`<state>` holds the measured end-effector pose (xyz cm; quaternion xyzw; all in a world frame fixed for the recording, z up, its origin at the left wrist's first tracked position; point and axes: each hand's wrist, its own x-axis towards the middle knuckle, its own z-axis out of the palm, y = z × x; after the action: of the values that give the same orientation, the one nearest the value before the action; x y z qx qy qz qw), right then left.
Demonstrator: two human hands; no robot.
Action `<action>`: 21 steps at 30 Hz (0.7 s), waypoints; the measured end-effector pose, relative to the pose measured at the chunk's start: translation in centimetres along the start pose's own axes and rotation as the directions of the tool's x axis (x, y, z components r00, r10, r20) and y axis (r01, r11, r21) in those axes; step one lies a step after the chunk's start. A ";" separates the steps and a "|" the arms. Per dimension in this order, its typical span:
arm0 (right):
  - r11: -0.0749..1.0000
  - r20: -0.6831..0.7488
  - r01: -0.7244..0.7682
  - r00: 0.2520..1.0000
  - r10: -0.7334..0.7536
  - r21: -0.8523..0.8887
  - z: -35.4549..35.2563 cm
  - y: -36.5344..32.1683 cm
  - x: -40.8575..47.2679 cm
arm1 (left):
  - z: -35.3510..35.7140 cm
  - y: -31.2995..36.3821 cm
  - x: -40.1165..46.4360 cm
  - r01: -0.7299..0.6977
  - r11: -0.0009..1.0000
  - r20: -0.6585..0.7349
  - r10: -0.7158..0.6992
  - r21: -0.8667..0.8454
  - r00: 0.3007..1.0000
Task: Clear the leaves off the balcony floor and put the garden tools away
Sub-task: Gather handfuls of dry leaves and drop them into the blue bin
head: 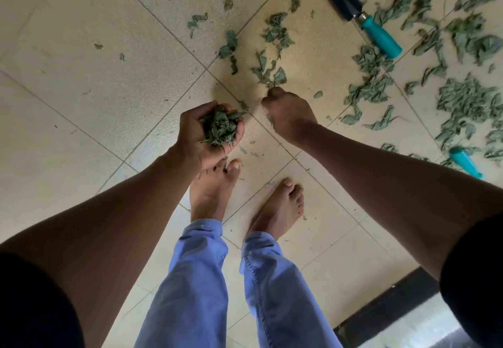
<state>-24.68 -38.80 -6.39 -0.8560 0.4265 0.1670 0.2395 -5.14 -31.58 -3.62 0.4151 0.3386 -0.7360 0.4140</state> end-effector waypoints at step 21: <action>0.869 -0.360 -0.120 0.877 0.320 0.481 -5.3 -10.3 -4.5 | 2.7 -1.3 -1.4 -0.090 0.995 -0.006 0.090 0.031 0.996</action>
<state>-18.53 -33.45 2.89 -0.7381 0.5920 -0.0999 0.3077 -6.73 -32.85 -1.03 0.4388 0.3099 -0.7201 0.4392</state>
